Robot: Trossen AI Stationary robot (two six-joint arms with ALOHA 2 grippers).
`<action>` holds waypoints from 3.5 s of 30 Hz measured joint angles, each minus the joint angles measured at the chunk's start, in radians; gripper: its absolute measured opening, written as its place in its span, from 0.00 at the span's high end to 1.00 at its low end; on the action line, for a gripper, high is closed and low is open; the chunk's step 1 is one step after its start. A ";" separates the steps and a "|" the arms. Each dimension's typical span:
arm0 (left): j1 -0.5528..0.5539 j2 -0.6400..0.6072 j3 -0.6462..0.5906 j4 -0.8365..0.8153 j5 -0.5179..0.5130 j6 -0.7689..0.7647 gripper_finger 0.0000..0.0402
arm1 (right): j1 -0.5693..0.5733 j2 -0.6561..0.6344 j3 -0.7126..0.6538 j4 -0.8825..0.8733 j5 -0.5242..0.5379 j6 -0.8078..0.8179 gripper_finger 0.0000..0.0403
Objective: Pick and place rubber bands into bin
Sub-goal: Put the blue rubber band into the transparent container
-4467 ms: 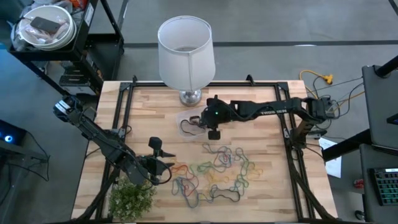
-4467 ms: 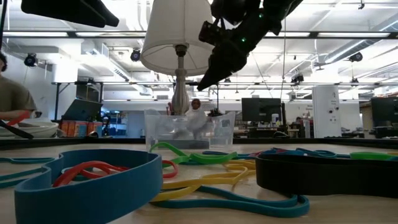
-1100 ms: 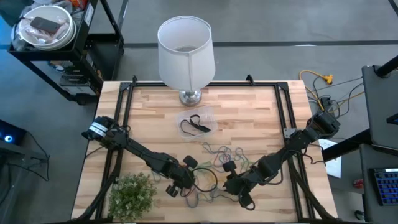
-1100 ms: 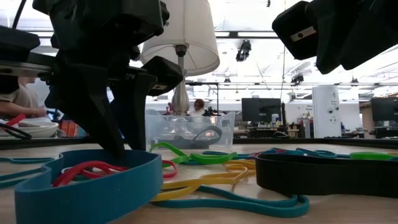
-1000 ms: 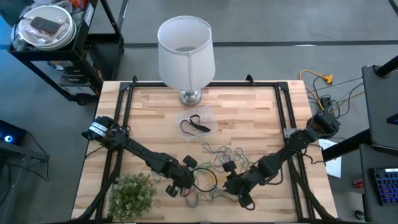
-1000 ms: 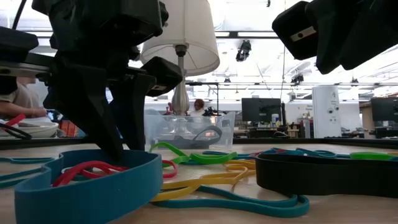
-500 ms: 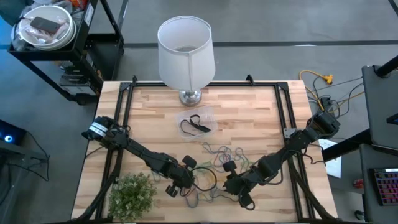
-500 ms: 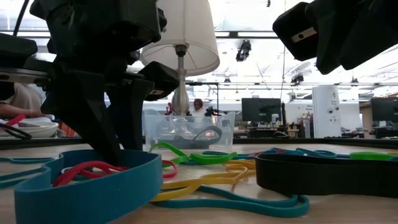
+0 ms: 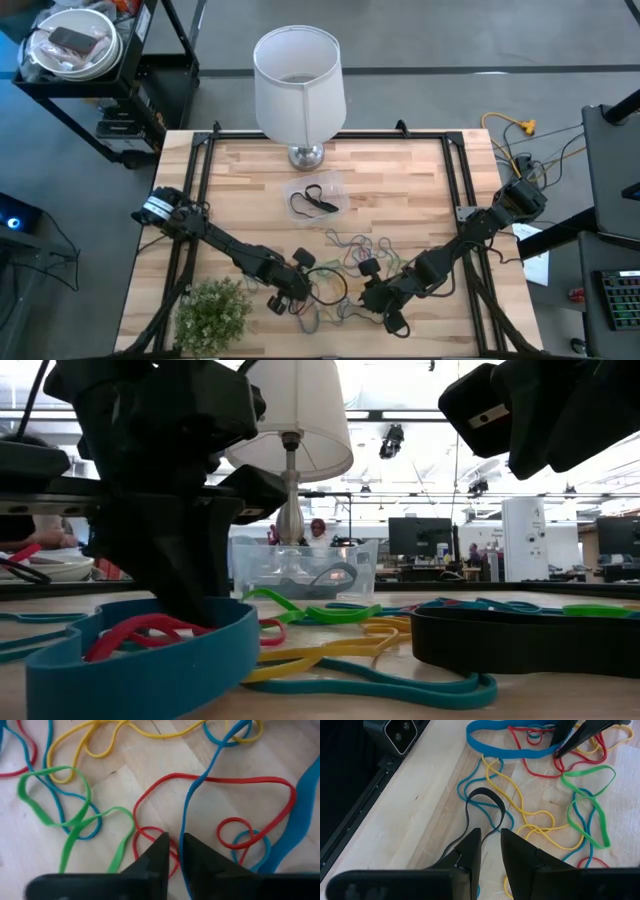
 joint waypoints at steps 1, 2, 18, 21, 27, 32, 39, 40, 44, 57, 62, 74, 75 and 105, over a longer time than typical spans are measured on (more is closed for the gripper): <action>0.000 0.000 0.000 0.000 -0.001 0.005 0.97 | 0.000 0.000 0.000 0.000 0.000 0.000 0.83; 0.000 0.000 0.000 0.000 -0.002 0.007 0.98 | 0.000 0.000 0.000 0.000 0.000 0.000 0.83; -0.003 -0.068 0.007 -0.011 -0.163 0.009 1.00 | 0.000 0.000 0.000 -0.004 0.000 0.004 0.83; -0.003 -0.097 0.007 -0.016 -0.163 0.008 1.00 | 0.000 0.000 0.000 -0.011 0.000 0.020 0.83; -0.004 -0.131 0.004 -0.025 -0.166 0.010 1.00 | 0.000 0.000 -0.001 -0.026 0.000 0.026 0.83; -0.011 -0.149 0.011 -0.022 -0.375 0.037 1.00 | 0.000 0.000 -0.002 -0.026 0.000 0.026 0.83; -0.008 -0.200 0.011 -0.001 -0.580 0.071 1.00 | 0.000 0.000 -0.002 -0.027 0.000 0.026 0.83; -0.008 -0.210 0.011 0.014 -0.582 0.084 1.00 | 0.000 0.000 -0.002 -0.027 0.000 0.026 0.83; -0.008 -0.263 0.010 0.065 -0.590 0.138 1.00 | 0.000 0.000 -0.003 -0.028 0.000 0.026 0.83; 0.080 -0.353 0.003 0.209 -0.710 0.350 1.00 | 0.000 0.000 -0.005 -0.030 0.000 0.026 0.83; 0.165 -0.347 0.002 0.244 -0.709 0.404 1.00 | 0.000 0.000 -0.005 -0.030 0.000 0.025 0.83; 0.398 -0.342 -0.051 0.240 -0.648 0.395 1.00 | 0.000 0.000 -0.005 -0.031 0.000 0.025 0.83; 0.410 -0.339 -0.058 0.240 -0.618 0.393 1.00 | 0.000 0.000 -0.005 -0.031 0.000 0.025 0.83; 0.476 -0.317 -0.101 0.193 -0.450 0.241 0.64 | 0.000 0.000 -0.011 -0.031 0.000 0.025 0.83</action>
